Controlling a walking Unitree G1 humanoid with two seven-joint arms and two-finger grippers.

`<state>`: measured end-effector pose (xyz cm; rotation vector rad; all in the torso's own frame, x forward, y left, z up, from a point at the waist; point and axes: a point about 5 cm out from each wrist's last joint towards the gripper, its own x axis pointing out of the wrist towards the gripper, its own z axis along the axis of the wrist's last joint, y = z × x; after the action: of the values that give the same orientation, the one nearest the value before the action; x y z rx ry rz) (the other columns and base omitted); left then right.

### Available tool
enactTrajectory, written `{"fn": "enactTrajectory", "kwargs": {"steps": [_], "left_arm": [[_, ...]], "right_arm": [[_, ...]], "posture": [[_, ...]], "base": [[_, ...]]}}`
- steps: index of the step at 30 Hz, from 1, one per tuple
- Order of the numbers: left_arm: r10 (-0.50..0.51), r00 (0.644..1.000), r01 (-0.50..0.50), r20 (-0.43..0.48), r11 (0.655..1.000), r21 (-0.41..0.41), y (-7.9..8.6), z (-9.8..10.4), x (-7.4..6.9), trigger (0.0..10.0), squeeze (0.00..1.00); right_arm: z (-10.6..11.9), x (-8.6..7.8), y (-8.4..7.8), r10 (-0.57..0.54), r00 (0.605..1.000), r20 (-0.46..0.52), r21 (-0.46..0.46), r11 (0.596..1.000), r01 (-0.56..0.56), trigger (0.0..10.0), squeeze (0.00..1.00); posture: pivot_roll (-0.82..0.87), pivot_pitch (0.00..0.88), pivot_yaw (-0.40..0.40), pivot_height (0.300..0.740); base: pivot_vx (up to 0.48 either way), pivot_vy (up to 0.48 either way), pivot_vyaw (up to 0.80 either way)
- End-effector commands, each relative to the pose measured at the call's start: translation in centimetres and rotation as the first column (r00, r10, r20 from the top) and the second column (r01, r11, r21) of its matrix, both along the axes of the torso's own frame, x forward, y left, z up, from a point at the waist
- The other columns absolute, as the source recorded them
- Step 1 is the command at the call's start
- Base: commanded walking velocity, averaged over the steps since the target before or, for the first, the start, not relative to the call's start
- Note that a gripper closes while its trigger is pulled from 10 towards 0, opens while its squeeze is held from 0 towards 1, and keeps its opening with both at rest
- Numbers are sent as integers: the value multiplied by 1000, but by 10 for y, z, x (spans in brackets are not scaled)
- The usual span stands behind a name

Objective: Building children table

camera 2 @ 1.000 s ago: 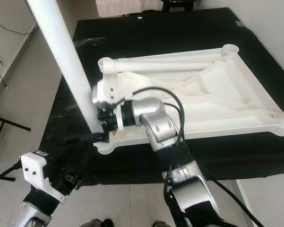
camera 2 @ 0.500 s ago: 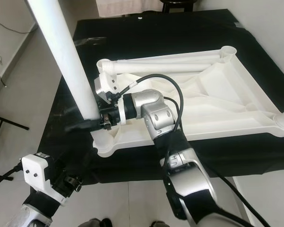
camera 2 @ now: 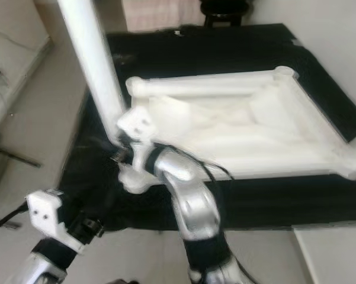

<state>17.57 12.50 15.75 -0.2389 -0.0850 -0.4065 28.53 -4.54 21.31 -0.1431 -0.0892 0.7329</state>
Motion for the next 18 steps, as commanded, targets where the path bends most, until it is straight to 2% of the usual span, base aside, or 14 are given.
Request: {"fn": "enactTrajectory", "kwargs": {"steps": [1,6,7,9,10,11,12,14,15,16,17,18], "left_arm": [[-13,1000,13,-11,1000,8,2,-3,3,10000,0],[-19,1000,19,-11,1000,9,1,-4,6,10000,0],[-12,1000,13,-8,1000,9,1,-4,7,10000,0],[-7,1000,7,-5,1000,9,1,-4,7,10000,0],[4,1000,-4,-3,1000,9,1,-4,7,10000,0],[13,1000,-13,-2,1000,8,1,-4,7,10000,0],[13,1000,-13,-2,1000,8,1,-4,7,10000,0],[18,1000,-18,-2,1000,7,1,-4,7,10000,0],[18,1000,-18,-2,1000,7,1,-4,7,10000,0],[14,1000,-14,-2,1000,4,0,-4,6,10000,0],[9,1000,-9,-3,1000,2,-1,-4,6,10000,0],[5,1000,-5,-3,1000,0,-1,-4,6,10000,0]], "right_arm": [[-32,6,1,-62,986,-157,-66,996,52,0,0],[-30,12,9,-14,989,-145,-66,998,4,0,0],[-26,15,16,46,991,-127,-60,997,-54,10000,0],[-23,15,20,79,990,-115,-56,995,-86,10000,0],[-18,15,24,130,986,-105,-32,990,-134,10000,1000],[-10,14,30,244,965,-97,15,970,-243,10000,1000],[-10,14,30,244,965,-97,15,970,-243,10000,1000],[6,9,37,399,915,-56,69,916,-395,10000,1000],[6,9,37,399,915,-56,69,916,-395,10000,1000],[13,6,37,483,875,-35,70,875,-480,10000,1000],[18,4,36,569,822,-14,39,822,-568,10000,31],[21,4,34,624,782,-4,16,782,-624,10000,31]], "posture": [[70,195,33,740],[82,178,18,740],[84,173,13,740],[84,170,11,740],[85,168,11,740],[94,166,3,740],[94,166,3,740],[94,164,4,740],[94,164,4,740],[95,163,2,740],[99,165,0,740],[99,165,0,740]], "base": [[0,0,0],[0,0,0],[0,0,0],[0,0,0],[0,0,0],[0,0,0],[0,0,0],[0,0,0],[0,0,0],[0,0,0],[0,0,0],[0,0,0]]}}
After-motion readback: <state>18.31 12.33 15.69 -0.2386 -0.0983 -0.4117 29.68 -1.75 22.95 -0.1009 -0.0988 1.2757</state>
